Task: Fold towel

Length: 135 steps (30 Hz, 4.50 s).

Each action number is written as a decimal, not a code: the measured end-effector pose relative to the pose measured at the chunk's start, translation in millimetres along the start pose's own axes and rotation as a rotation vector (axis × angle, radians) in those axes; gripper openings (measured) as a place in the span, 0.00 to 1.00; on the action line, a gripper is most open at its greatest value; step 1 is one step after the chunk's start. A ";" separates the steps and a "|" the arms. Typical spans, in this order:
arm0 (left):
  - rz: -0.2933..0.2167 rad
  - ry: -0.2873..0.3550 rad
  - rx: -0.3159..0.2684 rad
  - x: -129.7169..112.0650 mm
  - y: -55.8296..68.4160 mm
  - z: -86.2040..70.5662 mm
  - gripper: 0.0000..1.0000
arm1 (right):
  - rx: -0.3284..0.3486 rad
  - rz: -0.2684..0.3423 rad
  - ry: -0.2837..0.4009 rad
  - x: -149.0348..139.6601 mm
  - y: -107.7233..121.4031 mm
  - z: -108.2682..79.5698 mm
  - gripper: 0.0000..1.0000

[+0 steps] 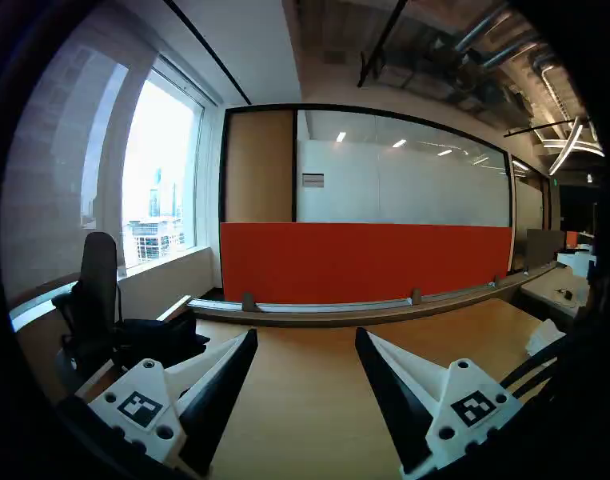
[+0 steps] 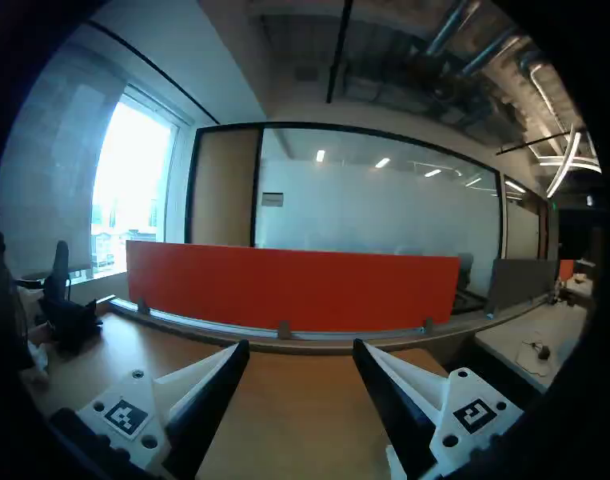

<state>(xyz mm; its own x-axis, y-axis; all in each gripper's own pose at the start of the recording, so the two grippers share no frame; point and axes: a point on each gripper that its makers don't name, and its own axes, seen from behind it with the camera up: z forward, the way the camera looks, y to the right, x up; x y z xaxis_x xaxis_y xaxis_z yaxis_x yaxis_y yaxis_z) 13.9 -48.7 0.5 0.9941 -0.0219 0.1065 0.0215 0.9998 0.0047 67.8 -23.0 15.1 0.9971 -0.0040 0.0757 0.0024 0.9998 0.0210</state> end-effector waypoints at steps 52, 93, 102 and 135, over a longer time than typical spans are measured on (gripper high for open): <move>0.038 0.071 0.031 -143.3 12.9 4.4 0.90 | 0.007 0.050 0.024 -60.6 -21.1 -14.9 1.00; 0.014 0.094 0.048 -182.4 17.5 16.2 0.90 | 0.009 0.060 0.055 -75.4 -17.6 -17.7 1.00; 0.015 0.094 0.048 -183.7 17.9 16.8 0.90 | 0.000 0.061 0.069 -74.2 -9.3 -15.0 1.00; 0.017 0.096 0.049 -189.5 19.5 18.2 0.93 | -0.033 0.045 0.074 -176.5 21.7 2.7 1.00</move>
<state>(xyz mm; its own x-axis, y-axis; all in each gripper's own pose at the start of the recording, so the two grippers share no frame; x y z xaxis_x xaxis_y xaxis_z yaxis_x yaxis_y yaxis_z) -176.0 -25.1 -1.6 0.9999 -0.0025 0.0115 0.0019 0.9986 0.0522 -108.3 -0.7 4.9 0.9991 0.0414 0.0023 -0.0413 0.9991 -0.0134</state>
